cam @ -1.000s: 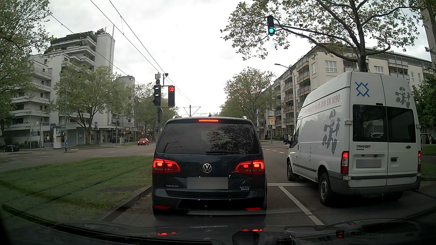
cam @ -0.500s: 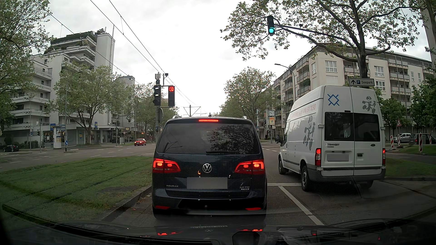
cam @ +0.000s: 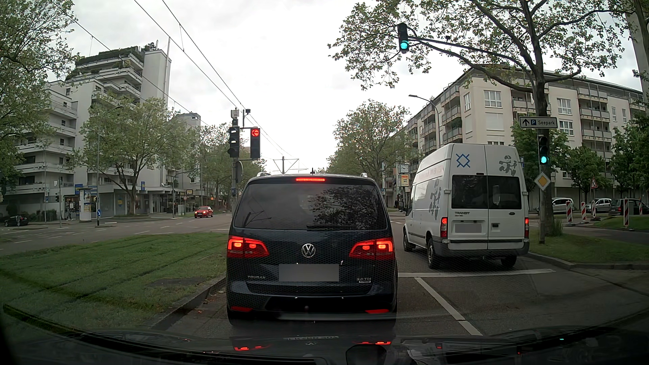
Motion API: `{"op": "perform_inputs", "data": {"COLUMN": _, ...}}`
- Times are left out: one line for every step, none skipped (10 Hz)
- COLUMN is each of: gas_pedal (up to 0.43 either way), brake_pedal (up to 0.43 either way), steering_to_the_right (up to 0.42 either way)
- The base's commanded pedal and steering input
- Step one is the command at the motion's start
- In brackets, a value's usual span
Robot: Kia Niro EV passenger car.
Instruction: Follow the waypoints while adhering to traffic rules and regulations
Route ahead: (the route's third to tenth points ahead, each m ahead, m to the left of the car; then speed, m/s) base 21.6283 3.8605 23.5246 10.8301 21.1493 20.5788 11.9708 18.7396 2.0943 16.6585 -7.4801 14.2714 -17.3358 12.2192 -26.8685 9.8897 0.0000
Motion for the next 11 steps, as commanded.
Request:
{"op": "perform_inputs", "data": {"gas_pedal": 0.0, "brake_pedal": 0.152, "steering_to_the_right": -0.002}}
{"op": "perform_inputs", "data": {"gas_pedal": 0.0, "brake_pedal": 0.152, "steering_to_the_right": -0.002}}
{"op": "perform_inputs", "data": {"gas_pedal": 0.0, "brake_pedal": 0.152, "steering_to_the_right": -0.003}}
{"op": "perform_inputs", "data": {"gas_pedal": 0.0, "brake_pedal": 0.152, "steering_to_the_right": -0.003}}
{"op": "perform_inputs", "data": {"gas_pedal": 0.0, "brake_pedal": 0.152, "steering_to_the_right": -0.003}}
{"op": "perform_inputs", "data": {"gas_pedal": 0.0, "brake_pedal": 0.152, "steering_to_the_right": -0.002}}
{"op": "perform_inputs", "data": {"gas_pedal": 0.0, "brake_pedal": 0.152, "steering_to_the_right": -0.003}}
{"op": "perform_inputs", "data": {"gas_pedal": 0.0, "brake_pedal": 0.152, "steering_to_the_right": -0.003}}
{"op": "perform_inputs", "data": {"gas_pedal": 0.0, "brake_pedal": 0.159, "steering_to_the_right": -0.002}}
{"op": "perform_inputs", "data": {"gas_pedal": 0.0, "brake_pedal": 0.152, "steering_to_the_right": -0.002}}
{"op": "perform_inputs", "data": {"gas_pedal": 0.0, "brake_pedal": 0.152, "steering_to_the_right": -0.002}}
